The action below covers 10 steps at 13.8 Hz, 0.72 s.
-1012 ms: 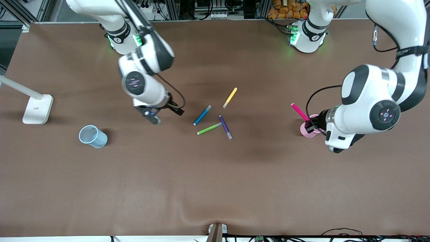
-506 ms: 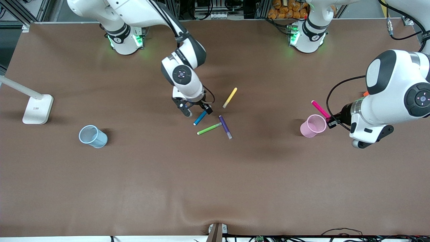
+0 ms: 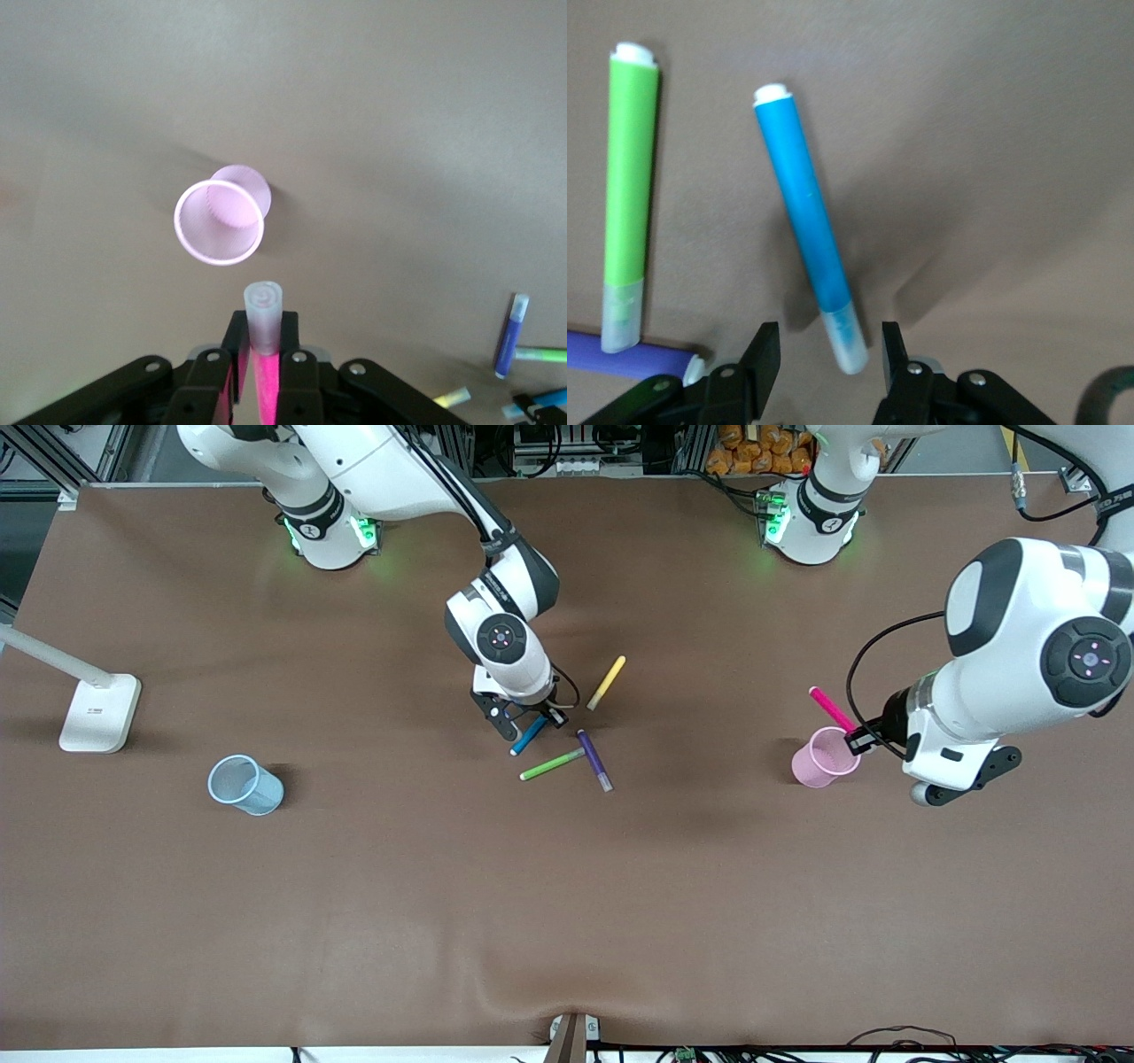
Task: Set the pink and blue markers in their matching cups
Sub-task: 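Drop the pink marker into the pink cup while the right gripper grasps the blue marker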
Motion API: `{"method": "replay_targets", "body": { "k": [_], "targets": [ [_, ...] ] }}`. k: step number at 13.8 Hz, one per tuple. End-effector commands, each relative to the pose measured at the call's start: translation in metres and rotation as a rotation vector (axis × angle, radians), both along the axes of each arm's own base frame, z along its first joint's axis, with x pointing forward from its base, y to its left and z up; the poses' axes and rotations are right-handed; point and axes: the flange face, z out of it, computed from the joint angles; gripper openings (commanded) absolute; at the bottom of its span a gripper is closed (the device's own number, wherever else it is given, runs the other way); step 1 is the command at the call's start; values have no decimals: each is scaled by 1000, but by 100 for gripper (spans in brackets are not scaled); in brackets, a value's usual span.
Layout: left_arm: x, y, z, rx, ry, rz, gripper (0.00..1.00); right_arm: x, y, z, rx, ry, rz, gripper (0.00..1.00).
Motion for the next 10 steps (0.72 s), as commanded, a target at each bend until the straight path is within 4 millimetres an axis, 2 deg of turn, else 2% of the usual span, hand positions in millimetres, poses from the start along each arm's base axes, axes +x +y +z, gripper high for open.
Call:
{"method": "replay_targets", "body": {
  "k": [1, 2, 3, 4, 7, 8, 9, 10],
  "targets": [
    [-26, 8, -10, 62, -78, -32, 0, -2, 11, -6, -5, -3, 17, 16],
    [-30, 11, -16, 88, -110, -49, 0, -4, 12, -11, -14, -1, 26, 12],
    [-33, 11, -20, 99, -145, -60, 0, -5, 11, -12, -17, 0, 29, 11],
    [-35, 13, -25, 99, -164, -63, 0, -6, 10, -13, -24, 5, 35, 2],
    [-46, 32, -46, 94, -217, -44, 0, -1, 2, -6, -47, 26, 32, 0],
    [-52, 37, -59, 106, -242, -54, 0, 2, -3, 0, -67, 57, 32, 0],
    [-57, 49, -74, 127, -276, -59, 0, 11, -13, 23, -74, 78, 30, 0],
    [-61, 58, -85, 128, -308, -59, 0, 23, -31, 36, -85, 110, 31, 0]
  ]
}}
